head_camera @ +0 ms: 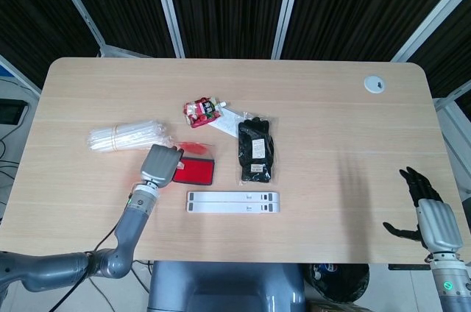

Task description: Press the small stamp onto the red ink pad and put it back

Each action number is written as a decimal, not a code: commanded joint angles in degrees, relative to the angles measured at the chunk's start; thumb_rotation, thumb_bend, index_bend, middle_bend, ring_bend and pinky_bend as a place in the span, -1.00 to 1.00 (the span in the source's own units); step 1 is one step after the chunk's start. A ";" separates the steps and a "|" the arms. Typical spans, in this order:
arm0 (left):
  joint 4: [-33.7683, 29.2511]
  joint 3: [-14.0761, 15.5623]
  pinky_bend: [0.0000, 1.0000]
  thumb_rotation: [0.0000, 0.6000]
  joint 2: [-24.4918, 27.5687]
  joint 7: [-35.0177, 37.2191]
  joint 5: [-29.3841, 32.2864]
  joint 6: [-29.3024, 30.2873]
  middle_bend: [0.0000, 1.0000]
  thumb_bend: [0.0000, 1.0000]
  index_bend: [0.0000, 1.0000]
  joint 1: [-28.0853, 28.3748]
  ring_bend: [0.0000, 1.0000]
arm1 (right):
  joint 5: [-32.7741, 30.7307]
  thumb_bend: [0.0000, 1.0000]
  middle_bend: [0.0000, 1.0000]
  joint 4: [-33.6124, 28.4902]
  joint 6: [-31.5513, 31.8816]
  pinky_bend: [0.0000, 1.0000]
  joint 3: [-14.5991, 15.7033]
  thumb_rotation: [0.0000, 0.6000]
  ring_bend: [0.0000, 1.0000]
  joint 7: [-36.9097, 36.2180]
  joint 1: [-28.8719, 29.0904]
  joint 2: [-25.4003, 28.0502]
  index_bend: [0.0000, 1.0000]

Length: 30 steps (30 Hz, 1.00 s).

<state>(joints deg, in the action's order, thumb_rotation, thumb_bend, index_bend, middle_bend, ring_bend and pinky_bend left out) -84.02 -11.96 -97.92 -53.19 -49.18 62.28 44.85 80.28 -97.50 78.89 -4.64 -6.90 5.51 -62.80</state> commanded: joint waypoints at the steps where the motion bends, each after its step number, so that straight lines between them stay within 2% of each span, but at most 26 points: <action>1: 1.11 -0.33 0.31 1.00 -1.16 -0.97 1.25 -0.27 0.53 0.05 0.54 0.97 0.19 | -0.12 -0.80 -1.00 -0.03 -0.12 -0.63 -0.03 1.00 -1.00 -0.22 0.01 0.08 -1.00; 30: 5.54 0.34 0.32 1.00 -5.45 -2.12 5.40 -0.84 0.54 0.05 0.54 4.19 0.19 | -0.34 -0.80 -1.00 -0.22 -0.58 -0.63 -0.04 1.00 -1.00 -0.79 0.13 0.40 -1.00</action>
<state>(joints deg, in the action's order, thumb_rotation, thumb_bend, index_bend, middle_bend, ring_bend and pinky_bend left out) -78.52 -11.66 -103.33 -55.34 -43.81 61.48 49.01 79.93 -97.72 78.30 -4.67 -7.69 5.64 -62.40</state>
